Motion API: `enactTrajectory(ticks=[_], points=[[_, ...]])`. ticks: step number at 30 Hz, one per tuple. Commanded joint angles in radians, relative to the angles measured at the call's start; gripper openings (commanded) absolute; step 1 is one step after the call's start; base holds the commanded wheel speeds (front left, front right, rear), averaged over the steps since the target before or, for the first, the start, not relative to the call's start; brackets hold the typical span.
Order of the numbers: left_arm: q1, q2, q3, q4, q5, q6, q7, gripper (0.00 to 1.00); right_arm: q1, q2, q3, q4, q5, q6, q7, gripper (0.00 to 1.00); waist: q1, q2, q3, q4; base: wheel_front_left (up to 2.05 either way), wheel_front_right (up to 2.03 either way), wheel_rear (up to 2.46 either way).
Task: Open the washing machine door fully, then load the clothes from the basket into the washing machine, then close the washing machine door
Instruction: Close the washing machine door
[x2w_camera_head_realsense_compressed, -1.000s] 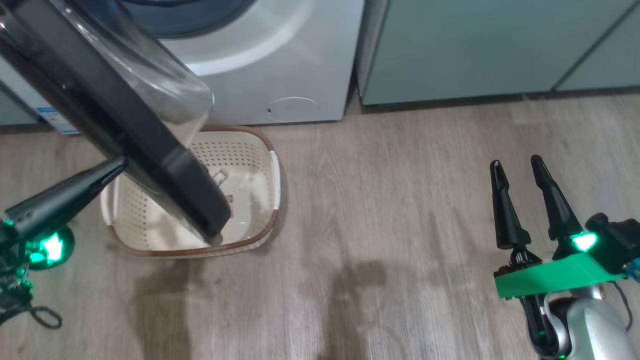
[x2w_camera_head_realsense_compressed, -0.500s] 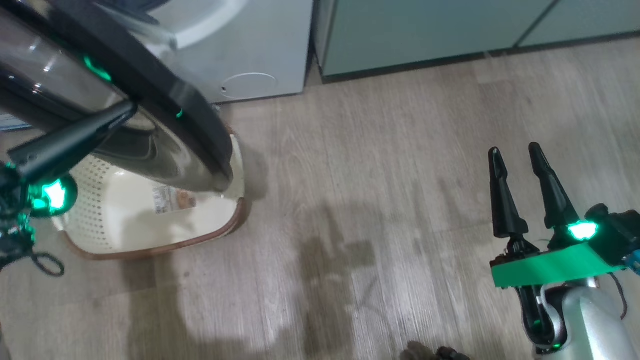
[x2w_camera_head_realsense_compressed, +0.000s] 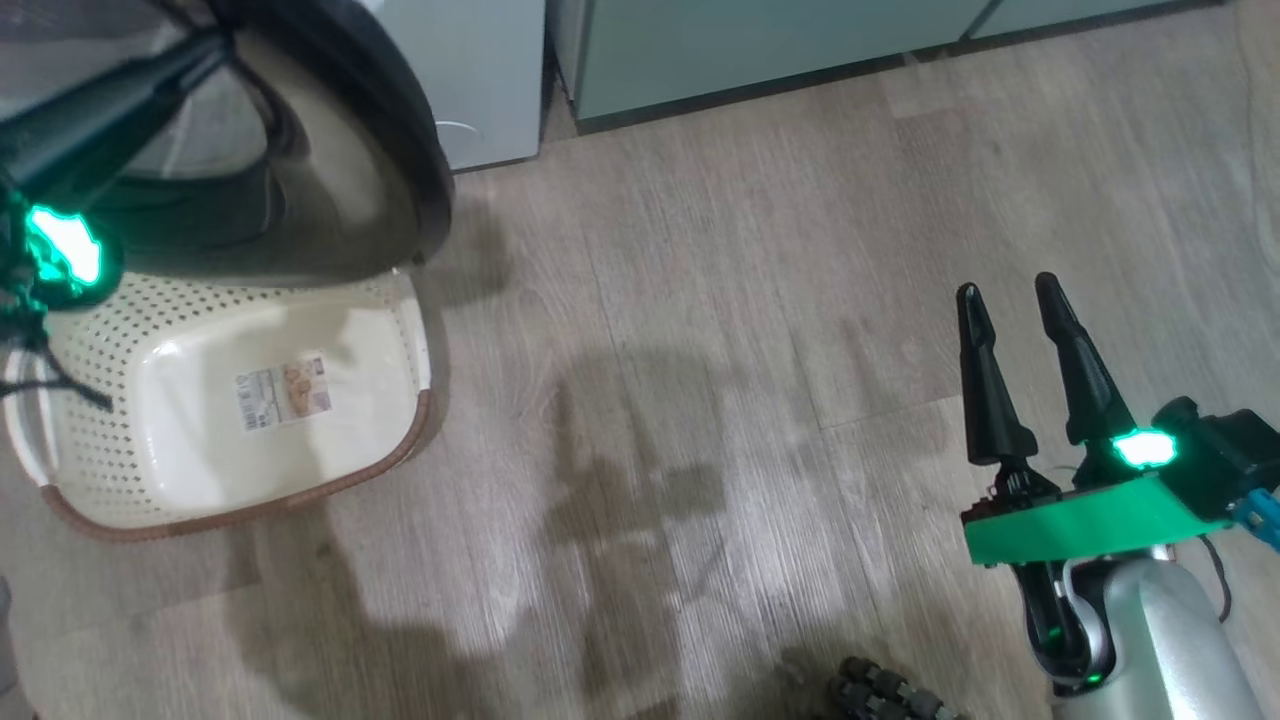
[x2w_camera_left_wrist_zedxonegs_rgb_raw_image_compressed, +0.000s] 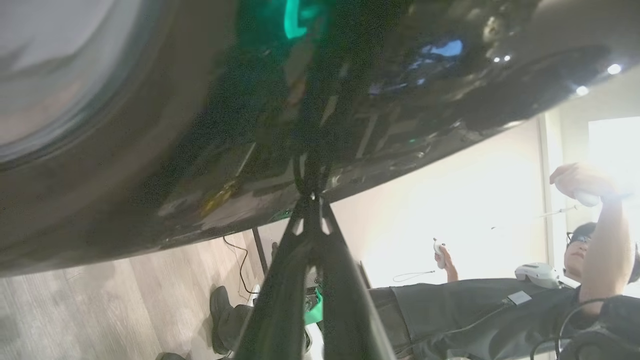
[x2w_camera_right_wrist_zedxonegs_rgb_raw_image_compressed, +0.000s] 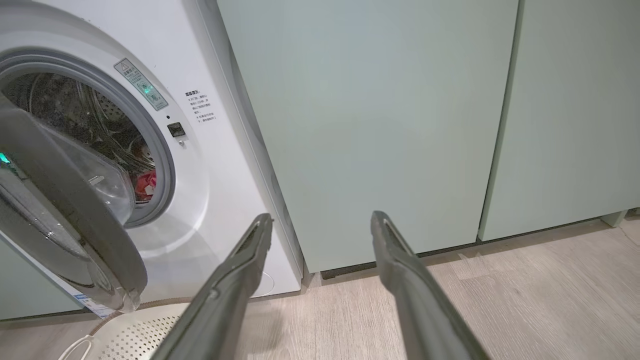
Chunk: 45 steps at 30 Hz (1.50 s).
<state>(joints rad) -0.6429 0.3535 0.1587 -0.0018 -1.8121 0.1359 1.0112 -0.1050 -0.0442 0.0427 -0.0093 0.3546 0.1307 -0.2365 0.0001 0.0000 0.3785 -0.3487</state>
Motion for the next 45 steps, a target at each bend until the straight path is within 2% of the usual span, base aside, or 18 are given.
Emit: enactTrajectory(ticks=[1, 15, 19, 24, 30, 31, 32, 33, 34, 35, 41, 43, 45], points=[[-0.05, 0.036, 0.026, -0.005, 0.021, 0.0, -0.015, 0.0, -0.022, -0.006, 0.026, -0.024, 0.008, 0.0, -0.013, 1.0, -0.0001, 0.0, 0.004, -0.009, 0.0, 0.0, 0.0], [-0.227, 0.013, 0.01, 0.196, 0.125, -0.034, -0.152, 0.0, -0.042, -0.006, 0.055, -0.011, 0.023, 0.0, -0.022, 1.0, -0.0001, 0.0, 0.02, -0.046, 0.0, 0.0, 0.0], [-0.258, 0.009, 0.006, 0.245, 0.135, -0.049, -0.163, 0.0, -0.051, -0.006, 0.061, -0.007, 0.03, 0.0, -0.024, 1.0, -0.0001, 0.0, 0.024, -0.05, 0.0, 0.0, 0.0], [-0.225, 0.01, 0.011, 0.241, 0.108, -0.078, -0.119, 0.0, -0.053, -0.006, 0.056, -0.001, 0.032, 0.0, -0.025, 1.0, -0.0001, 0.0, 0.018, -0.033, 0.0, 0.0, 0.0], [-0.095, -0.005, 0.08, 0.159, 0.058, -0.113, -0.115, 0.0, -0.058, -0.006, 0.056, -0.003, 0.025, 0.0, -0.025, 1.0, -0.0001, 0.0, -0.001, 0.012, 0.0, 0.0, 0.0], [-0.067, -0.011, 0.093, 0.141, 0.051, -0.119, -0.118, 0.04, -0.059, -0.006, 0.057, -0.003, 0.023, 0.0, -0.025, 1.0, -0.0001, 0.0, -0.004, 0.021, 0.0, 0.0, 0.0], [-0.039, -0.019, 0.108, 0.123, 0.043, -0.124, -0.124, 0.33, -0.061, -0.006, 0.056, -0.002, 0.021, 0.0, -0.025, 1.0, -0.0001, 0.0, -0.004, 0.029, 0.0, 0.0, 0.0], [-0.011, -0.03, 0.124, 0.105, 0.033, -0.129, -0.131, 0.51, -0.063, -0.006, 0.056, -0.002, 0.019, 0.0, -0.025, 1.0, -0.0001, 0.0, -0.007, 0.039, 0.0, 0.0, 0.0], [0.016, -0.04, 0.142, 0.088, 0.027, -0.136, -0.143, 0.9, -0.065, -0.006, 0.054, -0.001, 0.017, 0.0, -0.025, 1.0, -0.0001, 0.0, -0.008, 0.048, 0.0, 0.0, 0.0], [0.043, -0.051, 0.161, 0.072, 0.025, -0.145, -0.16, 1.0, -0.067, -0.006, 0.054, 0.001, 0.014, 0.0, -0.025, 1.0, -0.0001, 0.0, -0.011, 0.056, 0.0, 0.0, 0.0], [0.22, -0.148, 0.245, -0.013, -0.001, -0.196, -0.225, 1.0, -0.077, -0.006, 0.052, 0.018, -0.003, 0.0, -0.025, 1.0, -0.0001, 0.0, -0.033, 0.101, 0.0, 0.0, 0.0], [0.298, -0.213, 0.276, -0.04, -0.008, -0.22, -0.262, 1.0, -0.075, -0.006, 0.046, 0.026, -0.012, 0.0, -0.025, 1.0, -0.0001, 0.0, -0.05, 0.123, 0.0, 0.0, 0.0], [0.347, -0.247, 0.292, -0.045, -0.003, -0.234, -0.292, 1.0, -0.072, -0.006, 0.041, 0.029, -0.017, 0.0, -0.025, 1.0, -0.0001, 0.0, -0.063, 0.139, 0.0, 0.0, 0.0]])
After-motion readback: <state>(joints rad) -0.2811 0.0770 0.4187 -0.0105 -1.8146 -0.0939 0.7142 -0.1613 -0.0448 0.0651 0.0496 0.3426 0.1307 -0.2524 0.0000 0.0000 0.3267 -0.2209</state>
